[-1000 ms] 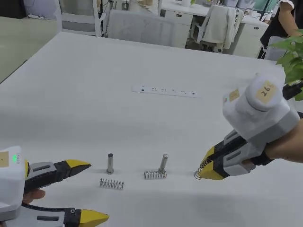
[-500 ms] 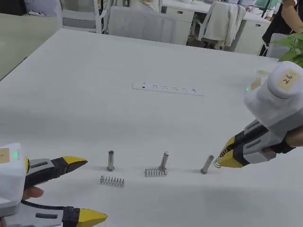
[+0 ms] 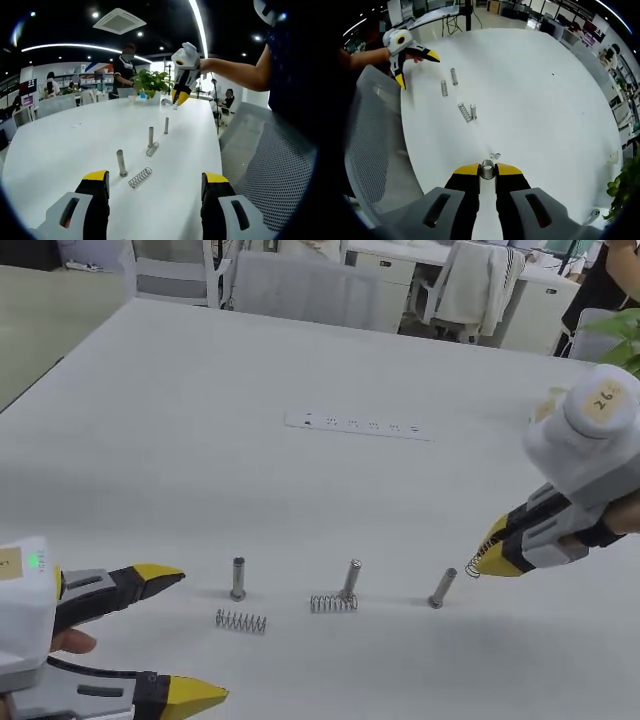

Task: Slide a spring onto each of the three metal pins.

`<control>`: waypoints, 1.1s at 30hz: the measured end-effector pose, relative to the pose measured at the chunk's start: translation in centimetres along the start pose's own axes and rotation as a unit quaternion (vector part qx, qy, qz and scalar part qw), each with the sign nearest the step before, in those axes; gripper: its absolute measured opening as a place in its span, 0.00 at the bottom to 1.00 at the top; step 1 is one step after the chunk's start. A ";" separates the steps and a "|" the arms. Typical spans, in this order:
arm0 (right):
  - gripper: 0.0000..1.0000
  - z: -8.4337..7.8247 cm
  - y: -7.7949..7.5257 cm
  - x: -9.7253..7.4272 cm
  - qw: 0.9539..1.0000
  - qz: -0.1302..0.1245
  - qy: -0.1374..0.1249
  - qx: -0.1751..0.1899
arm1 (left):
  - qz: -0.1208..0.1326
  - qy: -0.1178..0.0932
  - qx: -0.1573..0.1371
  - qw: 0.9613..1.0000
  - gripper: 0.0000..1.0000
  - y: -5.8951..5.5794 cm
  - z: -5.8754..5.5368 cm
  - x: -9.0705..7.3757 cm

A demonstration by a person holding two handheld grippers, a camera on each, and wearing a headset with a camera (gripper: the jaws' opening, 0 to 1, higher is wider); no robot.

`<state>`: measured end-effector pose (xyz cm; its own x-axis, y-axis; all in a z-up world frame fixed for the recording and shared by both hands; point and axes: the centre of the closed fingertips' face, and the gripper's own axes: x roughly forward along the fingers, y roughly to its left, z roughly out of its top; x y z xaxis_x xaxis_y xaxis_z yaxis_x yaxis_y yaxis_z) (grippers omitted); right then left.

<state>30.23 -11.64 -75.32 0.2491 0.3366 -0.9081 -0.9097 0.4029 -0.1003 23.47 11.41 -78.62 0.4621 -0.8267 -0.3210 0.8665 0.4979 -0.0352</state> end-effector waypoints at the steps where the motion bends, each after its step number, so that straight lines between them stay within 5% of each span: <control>1: 0.09 0.0 -0.3 0.1 1.000 -0.001 0.002 -0.001 | 0.000 -0.001 0.001 1.000 0.72 0.0 0.1 0.0; 33: 0.09 0.1 -1.4 2.7 0.999 0.020 0.027 -0.006 | 0.000 0.006 0.019 1.000 0.81 0.1 -0.2 -0.2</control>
<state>32.15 -11.25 -77.58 0.1942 0.3052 -0.9323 -0.9228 0.3791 -0.0681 23.44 11.70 -78.74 0.4606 -0.8229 -0.3327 0.8728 0.4881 0.0012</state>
